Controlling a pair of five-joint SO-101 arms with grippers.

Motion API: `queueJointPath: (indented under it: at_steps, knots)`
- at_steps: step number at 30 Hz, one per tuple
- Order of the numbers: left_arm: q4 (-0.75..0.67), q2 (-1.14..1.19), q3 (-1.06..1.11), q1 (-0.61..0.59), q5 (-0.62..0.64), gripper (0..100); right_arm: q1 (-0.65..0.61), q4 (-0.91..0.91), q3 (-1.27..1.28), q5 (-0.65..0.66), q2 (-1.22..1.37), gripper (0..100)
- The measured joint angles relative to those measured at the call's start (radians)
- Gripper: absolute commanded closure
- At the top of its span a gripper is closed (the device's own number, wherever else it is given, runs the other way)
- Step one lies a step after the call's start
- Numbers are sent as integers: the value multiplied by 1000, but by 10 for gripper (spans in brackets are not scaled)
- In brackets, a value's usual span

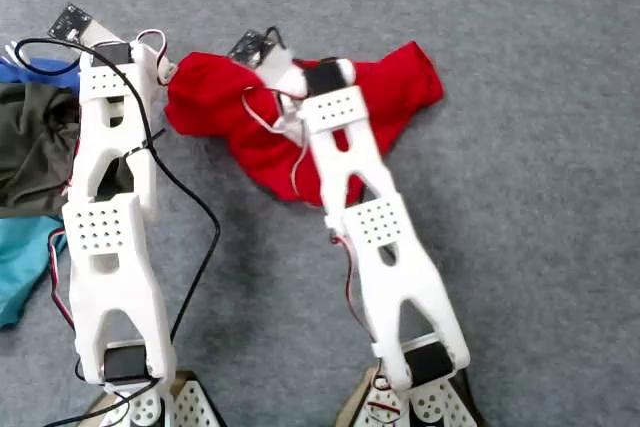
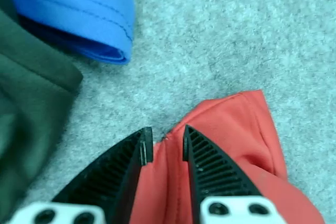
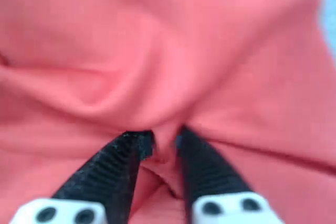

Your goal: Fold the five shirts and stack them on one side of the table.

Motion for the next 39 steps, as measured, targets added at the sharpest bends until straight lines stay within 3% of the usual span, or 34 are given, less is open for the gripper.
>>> queueJointPath:
  at_steps: [10,14,18,25,31,39]
  knots:
    - [-3,0,0,0,0,894,338,-187,0,-180,0,985]
    - [-3,0,0,0,0,894,440,-241,0,-269,0,819]
    - [-17,0,9,11,2,894,459,-249,0,-284,-5,649]
    - [-23,0,9,29,0,894,457,-112,0,-284,-186,679]
    - [-23,0,9,29,0,894,285,133,0,-121,-322,717]
    - [-23,0,9,-18,0,894,-9,106,6,-20,-288,716]
